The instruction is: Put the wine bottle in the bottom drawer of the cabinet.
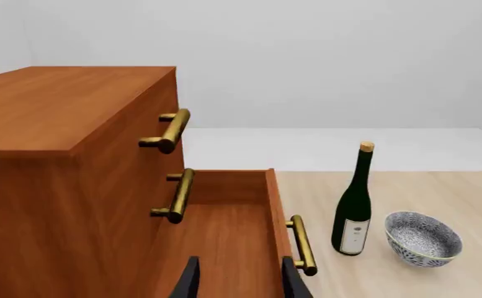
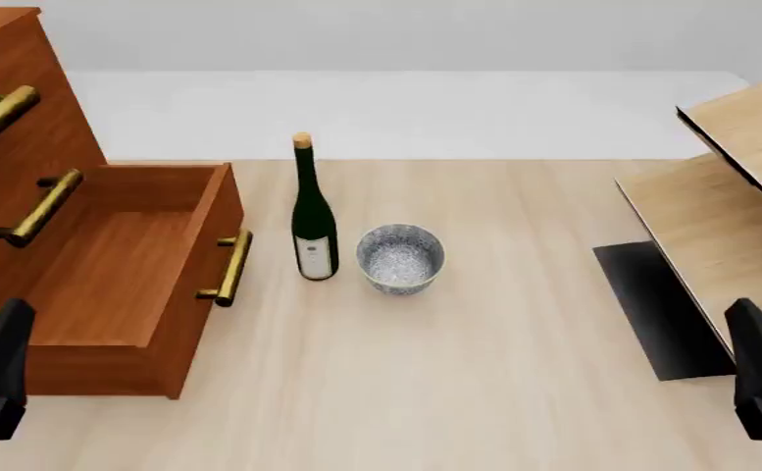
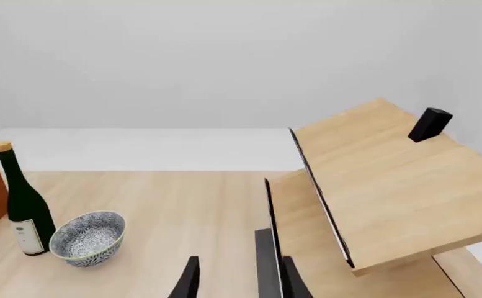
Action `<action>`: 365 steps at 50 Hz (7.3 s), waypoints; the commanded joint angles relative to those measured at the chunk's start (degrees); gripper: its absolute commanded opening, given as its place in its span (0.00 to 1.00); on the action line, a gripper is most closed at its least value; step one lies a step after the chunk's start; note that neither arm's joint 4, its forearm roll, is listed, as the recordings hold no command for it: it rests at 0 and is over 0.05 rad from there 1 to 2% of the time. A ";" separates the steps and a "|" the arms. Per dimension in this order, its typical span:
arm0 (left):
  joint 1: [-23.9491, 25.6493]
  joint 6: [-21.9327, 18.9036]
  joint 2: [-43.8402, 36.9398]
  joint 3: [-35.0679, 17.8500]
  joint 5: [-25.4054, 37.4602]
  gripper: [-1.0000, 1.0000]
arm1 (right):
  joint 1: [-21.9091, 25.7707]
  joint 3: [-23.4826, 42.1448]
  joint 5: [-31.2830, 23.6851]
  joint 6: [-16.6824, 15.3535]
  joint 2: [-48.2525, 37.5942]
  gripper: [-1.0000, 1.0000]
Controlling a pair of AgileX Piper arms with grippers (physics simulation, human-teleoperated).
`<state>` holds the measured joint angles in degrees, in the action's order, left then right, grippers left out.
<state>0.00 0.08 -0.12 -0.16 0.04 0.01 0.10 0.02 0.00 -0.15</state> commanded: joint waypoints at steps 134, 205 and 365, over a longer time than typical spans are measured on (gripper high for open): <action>7.92 8.54 -85.12 -48.71 2.27 1.00 | 3.61 3.94 -4.97 -1.87 0.10 1.00; 10.96 13.75 -97.86 -43.08 -12.10 1.00 | 3.14 5.89 -7.97 -2.94 0.14 1.00; 25.02 -1.52 -65.72 -35.00 -12.89 1.00 | 4.77 5.02 -6.80 -2.08 0.13 1.00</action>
<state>23.28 -1.19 -65.07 -35.02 -10.34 4.83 4.34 -6.30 -1.98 -0.02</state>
